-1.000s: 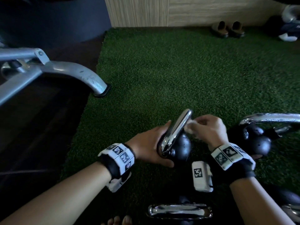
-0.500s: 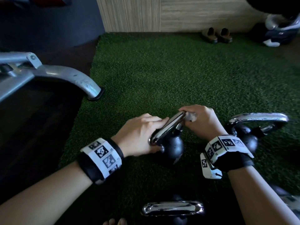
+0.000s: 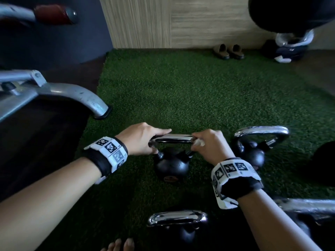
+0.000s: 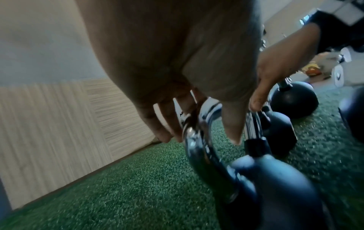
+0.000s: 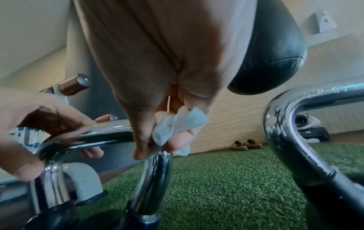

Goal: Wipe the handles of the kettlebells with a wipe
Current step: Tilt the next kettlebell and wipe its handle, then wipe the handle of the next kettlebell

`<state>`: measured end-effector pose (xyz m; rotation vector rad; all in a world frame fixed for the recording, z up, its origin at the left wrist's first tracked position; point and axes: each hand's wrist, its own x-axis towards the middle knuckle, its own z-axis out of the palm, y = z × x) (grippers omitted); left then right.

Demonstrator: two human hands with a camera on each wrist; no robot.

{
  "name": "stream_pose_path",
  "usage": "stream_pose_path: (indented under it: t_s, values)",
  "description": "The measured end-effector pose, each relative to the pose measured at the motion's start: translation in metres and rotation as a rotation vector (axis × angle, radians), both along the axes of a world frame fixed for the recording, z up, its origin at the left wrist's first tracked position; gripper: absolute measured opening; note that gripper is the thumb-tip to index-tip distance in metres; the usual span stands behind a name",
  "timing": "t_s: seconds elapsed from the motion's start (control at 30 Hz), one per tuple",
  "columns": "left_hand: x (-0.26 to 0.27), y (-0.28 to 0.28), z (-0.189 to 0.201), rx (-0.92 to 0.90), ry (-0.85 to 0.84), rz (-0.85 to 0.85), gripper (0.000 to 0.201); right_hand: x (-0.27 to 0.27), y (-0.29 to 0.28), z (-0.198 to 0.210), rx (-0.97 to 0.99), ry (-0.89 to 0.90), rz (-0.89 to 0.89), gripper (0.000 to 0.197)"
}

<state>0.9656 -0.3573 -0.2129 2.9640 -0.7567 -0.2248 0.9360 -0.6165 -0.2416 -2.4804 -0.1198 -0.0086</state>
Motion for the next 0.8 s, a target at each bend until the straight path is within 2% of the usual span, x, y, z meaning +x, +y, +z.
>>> stream_pose_path:
  t_s: [0.13, 0.27, 0.37, 0.5, 0.6, 0.7, 0.8]
  values:
    - [-0.011, -0.025, 0.03, 0.234, 0.038, 0.023, 0.083, -0.013, -0.02, 0.026, 0.031, -0.016, -0.048, 0.037]
    - [-0.018, -0.067, 0.079, 0.203, 0.125, 0.0, 0.066, -0.031, -0.06, 0.071, 0.004, -0.037, -0.105, 0.024]
    - [-0.003, -0.115, 0.095, 0.116, 0.208, -0.037, 0.051, -0.045, -0.095, 0.095, -0.055, -0.077, -0.179, 0.013]
    - [0.02, -0.181, 0.068, -0.002, 0.266, 0.03, 0.036, -0.061, -0.13, 0.115, -0.059, -0.156, -0.317, 0.021]
    - [0.028, -0.214, 0.026, -0.04, 0.297, 0.103, 0.039, -0.071, -0.146, 0.122, -0.085, -0.191, -0.323, 0.028]
    - [0.036, -0.227, -0.015, -0.131, 0.382, 0.209, 0.044, -0.074, -0.154, 0.13, -0.192, -0.131, -0.266, 0.021]
    - [0.037, -0.236, -0.028, -0.166, 0.475, 0.258, 0.046, -0.077, -0.159, 0.141, -0.287, -0.078, -0.251, 0.014]
